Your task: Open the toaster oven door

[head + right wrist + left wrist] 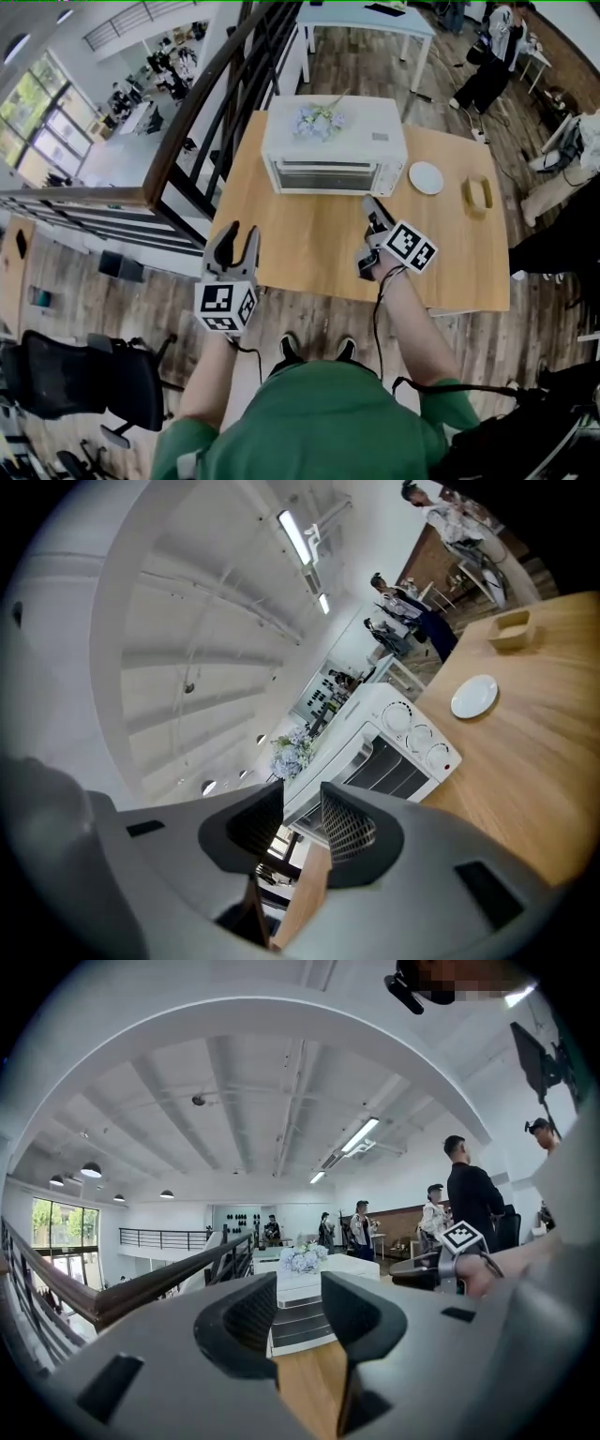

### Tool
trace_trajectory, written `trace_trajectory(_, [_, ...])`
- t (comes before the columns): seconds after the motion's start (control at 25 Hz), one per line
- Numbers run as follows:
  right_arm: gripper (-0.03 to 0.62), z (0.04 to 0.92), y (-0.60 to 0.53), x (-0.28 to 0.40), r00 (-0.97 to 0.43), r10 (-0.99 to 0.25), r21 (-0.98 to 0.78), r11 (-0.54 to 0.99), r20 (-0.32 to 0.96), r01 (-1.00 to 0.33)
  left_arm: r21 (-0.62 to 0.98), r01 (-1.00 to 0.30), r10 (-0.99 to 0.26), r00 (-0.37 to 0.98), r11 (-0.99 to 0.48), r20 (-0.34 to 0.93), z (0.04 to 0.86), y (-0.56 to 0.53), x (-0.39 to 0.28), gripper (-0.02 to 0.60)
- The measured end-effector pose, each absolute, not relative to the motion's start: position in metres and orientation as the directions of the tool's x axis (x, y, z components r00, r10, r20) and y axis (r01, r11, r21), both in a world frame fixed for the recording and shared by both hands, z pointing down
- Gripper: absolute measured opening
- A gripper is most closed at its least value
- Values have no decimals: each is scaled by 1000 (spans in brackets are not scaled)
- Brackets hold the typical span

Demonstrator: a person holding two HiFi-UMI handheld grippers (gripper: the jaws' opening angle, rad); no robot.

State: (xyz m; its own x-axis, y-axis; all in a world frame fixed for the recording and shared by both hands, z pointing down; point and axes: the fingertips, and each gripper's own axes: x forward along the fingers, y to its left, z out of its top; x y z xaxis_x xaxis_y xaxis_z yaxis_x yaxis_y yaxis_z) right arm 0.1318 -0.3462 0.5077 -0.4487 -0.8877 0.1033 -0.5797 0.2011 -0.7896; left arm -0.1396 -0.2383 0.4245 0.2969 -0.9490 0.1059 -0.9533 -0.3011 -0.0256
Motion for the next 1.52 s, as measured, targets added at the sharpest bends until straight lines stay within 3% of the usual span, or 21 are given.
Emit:
trace_trajectory(0.36, [144,531,-392,116,-409,-909,-913,95,83,-397,-36,-960,-951,271,-279,147,433,-243,-182,150])
trace_trajectory(0.48, [180,539,-410,114,-397,-914,-932,75,78,-354,-51,-966,-957,244,-254,155,433,-241,-194,150])
trace_trajectory(1.04, [233,574,-471,112,-353,-929,-954,-3,114,-299,-85,-978,-962,166,-188,217,453,-224,-224,150])
trace_trajectory(1.16, [230,574,-473,114,-348,-931,-959,-11,114,-283,-87,-978,-961,168,-191,221,453,-223,-220,150])
trace_trajectory(1.32, [147,579,-471,114,-349,-931,-967,-14,105,-253,-93,-976,-959,174,-199,226,454,-224,-218,150])
trace_trajectory(1.52, [135,580,-466,111,-366,-927,-971,9,81,-238,-89,-974,-954,183,-209,236,459,-226,-215,150])
